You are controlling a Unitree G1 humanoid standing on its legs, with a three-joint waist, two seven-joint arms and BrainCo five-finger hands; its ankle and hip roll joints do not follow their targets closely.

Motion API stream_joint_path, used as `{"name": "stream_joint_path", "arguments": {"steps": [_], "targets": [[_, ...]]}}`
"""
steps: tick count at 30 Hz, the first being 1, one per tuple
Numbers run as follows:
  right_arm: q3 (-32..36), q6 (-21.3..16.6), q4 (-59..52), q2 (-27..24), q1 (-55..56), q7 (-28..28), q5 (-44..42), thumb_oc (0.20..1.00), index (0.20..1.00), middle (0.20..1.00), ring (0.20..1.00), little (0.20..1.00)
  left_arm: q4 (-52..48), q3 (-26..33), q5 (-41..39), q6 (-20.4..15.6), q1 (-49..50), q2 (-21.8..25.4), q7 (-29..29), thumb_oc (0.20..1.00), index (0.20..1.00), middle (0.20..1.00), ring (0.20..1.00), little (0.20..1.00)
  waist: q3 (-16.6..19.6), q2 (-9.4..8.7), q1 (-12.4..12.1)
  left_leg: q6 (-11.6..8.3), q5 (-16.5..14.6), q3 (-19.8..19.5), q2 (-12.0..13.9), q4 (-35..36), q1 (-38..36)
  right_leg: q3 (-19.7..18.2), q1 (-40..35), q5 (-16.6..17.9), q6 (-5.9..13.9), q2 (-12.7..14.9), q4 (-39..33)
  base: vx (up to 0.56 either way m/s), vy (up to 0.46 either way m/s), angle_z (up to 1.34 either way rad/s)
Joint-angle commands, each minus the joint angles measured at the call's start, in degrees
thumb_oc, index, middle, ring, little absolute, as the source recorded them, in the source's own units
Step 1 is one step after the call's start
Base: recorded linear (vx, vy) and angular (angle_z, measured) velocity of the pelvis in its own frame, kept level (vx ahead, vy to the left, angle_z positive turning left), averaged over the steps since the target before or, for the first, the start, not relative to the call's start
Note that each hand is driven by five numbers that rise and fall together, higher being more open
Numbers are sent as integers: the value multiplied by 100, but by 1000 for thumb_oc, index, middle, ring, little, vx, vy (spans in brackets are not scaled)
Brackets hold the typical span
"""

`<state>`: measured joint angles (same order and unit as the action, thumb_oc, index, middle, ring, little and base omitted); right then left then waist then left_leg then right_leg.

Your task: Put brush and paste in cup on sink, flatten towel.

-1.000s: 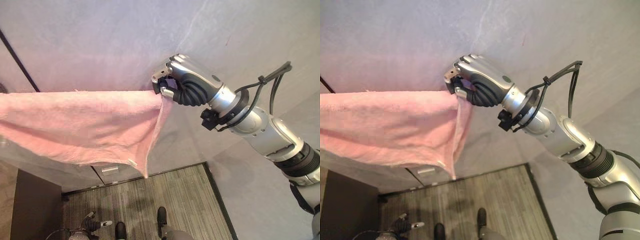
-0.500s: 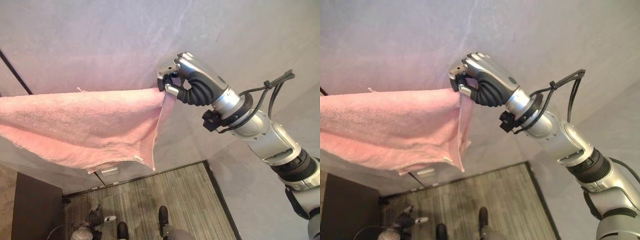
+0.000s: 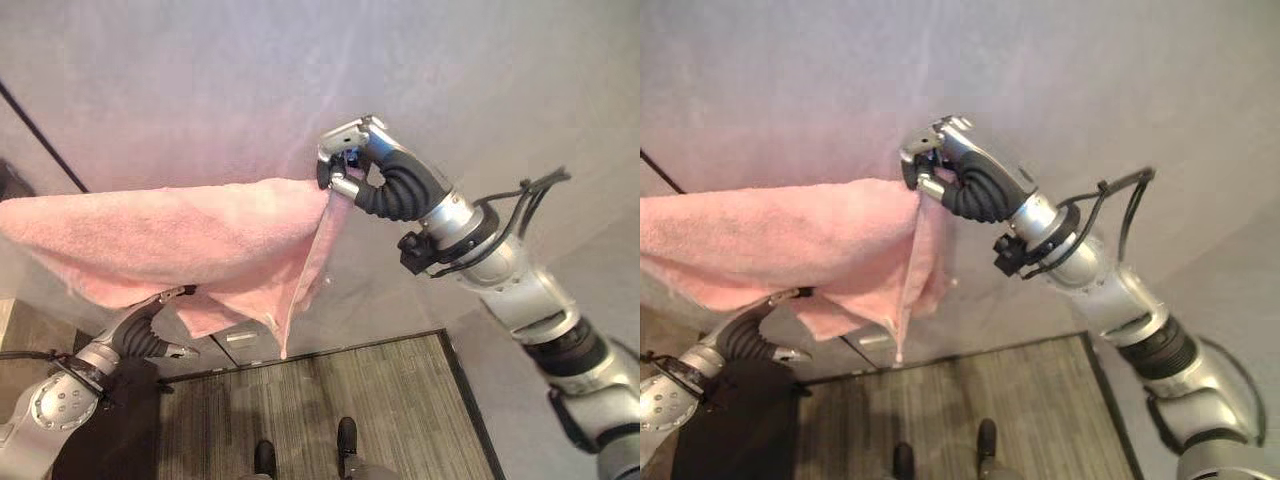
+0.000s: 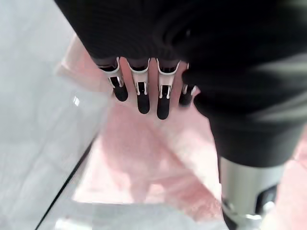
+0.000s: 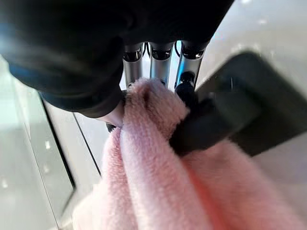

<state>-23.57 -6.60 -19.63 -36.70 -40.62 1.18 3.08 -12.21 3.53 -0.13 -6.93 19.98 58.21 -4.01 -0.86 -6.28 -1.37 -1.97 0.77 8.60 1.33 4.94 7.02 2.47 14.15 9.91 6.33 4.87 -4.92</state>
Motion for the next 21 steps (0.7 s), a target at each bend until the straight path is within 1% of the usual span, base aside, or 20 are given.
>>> {"name": "stream_joint_path", "arguments": {"steps": [1, 2, 4, 5, 6, 7, 9, 10, 11, 12, 13, 15, 18, 19, 21], "targets": [[30, -75, 129, -178, -291, -38, 65, 200, 200, 200, 200, 200, -438, 412, -199, -263, -317, 416, 58, 1000, 1000, 1000, 1000, 1000, -184, -91, -73, 158, 14, -188, -124, -20, 108, 118, -513, -77, 519, 488, -5, -3, -23, 6], [18, -67, 145, -163, -286, -23, 33, 200, 200, 200, 200, 200, -677, 563, -295, -315, -267, 608, 17, 1000, 1000, 1000, 1000, 1000, -177, -64, -115, 159, 13, -196, -137, -19, 89, 140, -533, -84, 521, 496, -5, 0, 0, 0], [-21, -77, 196, -77, -264, -26, -78, 200, 200, 200, 200, 200, -842, 711, -651, -364, -137, 728, -59, 1000, 1000, 1000, 1000, 1000, -165, -38, -117, 163, 10, -202, -148, -21, 58, 144, -566, -88, 518, 509, -3, 0, 0, 0], [-53, -94, 198, -4, -243, -23, -195, 200, 200, 200, 200, 200, -772, 634, -988, -384, -128, 645, -84, 1000, 1000, 1000, 1000, 1000, -158, -32, -109, 162, 15, -202, -153, -24, 50, 142, -578, -91, 514, 517, -2, 0, 0, 0], [-77, -125, 186, 89, -196, -27, -355, 200, 200, 200, 200, 200, -518, 438, -1248, -376, -180, 505, -99, 1000, 1000, 1000, 1000, 1000, -155, -7, -98, 165, 19, -206, -155, -23, 41, 146, -594, -99, 509, 524, -3, 0, 0, 0], [-54, -148, 180, 208, -126, -53, -499, 200, 200, 200, 200, 200, -218, 308, -1180, -299, -161, 368, -70, 1000, 1000, 1000, 1000, 1000, -157, 4, -89, 169, 20, -205, -158, -28, 30, 142, -598, -102, 505, 527, -1, 0, 0, 0], [-48, -146, 175, 194, -114, -51, -503, 200, 200, 200, 200, 200, -175, 248, -1169, -319, -215, 366, -61, 1000, 1000, 1000, 1000, 1000, -155, 13, -97, 170, 19, -209, -159, -27, 28, 147, -602, -104, 505, 528, -2, 0, 0, 0], [127, -285, 14, 530, 100, -241, -635, 200, 200, 200, 200, 200, 814, -106, -737, -75, -336, -435, 264, 953, 953, 953, 953, 953, -152, 55, -111, 187, 17, -228, -172, -36, 11, 162, -628, -142, 488, 547, 8, 0, 0, 0], [219, -339, -25, 653, 181, -330, -631, 200, 200, 200, 200, 200, 1001, -155, -652, -22, -345, -679, 347, 416, 416, 416, 416, 416, -163, 62, -120, 195, 20, -233, -173, -39, 16, 163, -630, -151, 481, 548, 12, -1, 15, 5], [222, -336, -36, 642, 194, -331, -627, 200, 200, 200, 200, 200, 1024, -185, -640, -33, -370, -688, 357, 322, 322, 322, 322, 322, -162, 70, -124, 195, 19, -236, -173, -38, 14, 167, -633, -153, 481, 548, 12, -6, 6, 9], [355, -396, -123, 761, 325, -423, -620, 200, 200, 200, 200, 200, 1137, -193, -588, 4, -301, -958, 415, 200, 200, 200, 200, 200, -166, 85, -132, 206, 18, -242, -180, -41, 16, 174, -638, -157, 478, 552, 14, -2, 12, 11], [509, -533, -308, 1050, 531, -551, -717, 200, 200, 200, 200, 200, 1242, -332, -667, 20, -233, -1281, 329, 200, 200, 200, 200, 200, -168, 122, -132, 228, 20, -252, -197, -39, 17, 192, -641, -154, 472, 557, 17, -6, 19, 7], [512, -641, -369, 1200, 554, -660, -679, 200, 200, 200, 200, 200, 1310, -466, -691, 26, -250, -1389, 289, 200, 200, 200, 200, 200, -156, 138, -122, 242, 14, -251, -209, -42, 16, 186, -635, -153, 470, 561, 20, -2, 8, 3], [514, -719, -330, 1354, 614, -788, -675, 200, 200, 200, 200, 200, 1383, -604, -778, 51, -251, -1500, 253, 200, 200, 200, 200, 200, -156, 158, -115, 248, 14, -251, -211, -40, 17, 178, -636, -160, 466, 565, 18, 0, 0, 0], [357, -663, -102, 1396, 760, -767, -639, 200, 200, 200, 200, 200, 1437, -709, -762, 53, -289, -1528, 231, 200, 200, 200, 200, 200, -150, 170, -98, 249, 17, -246, -210, -39, 10, 176, -635, -151, 468, 574, 20, -3, 11, -2]]}}
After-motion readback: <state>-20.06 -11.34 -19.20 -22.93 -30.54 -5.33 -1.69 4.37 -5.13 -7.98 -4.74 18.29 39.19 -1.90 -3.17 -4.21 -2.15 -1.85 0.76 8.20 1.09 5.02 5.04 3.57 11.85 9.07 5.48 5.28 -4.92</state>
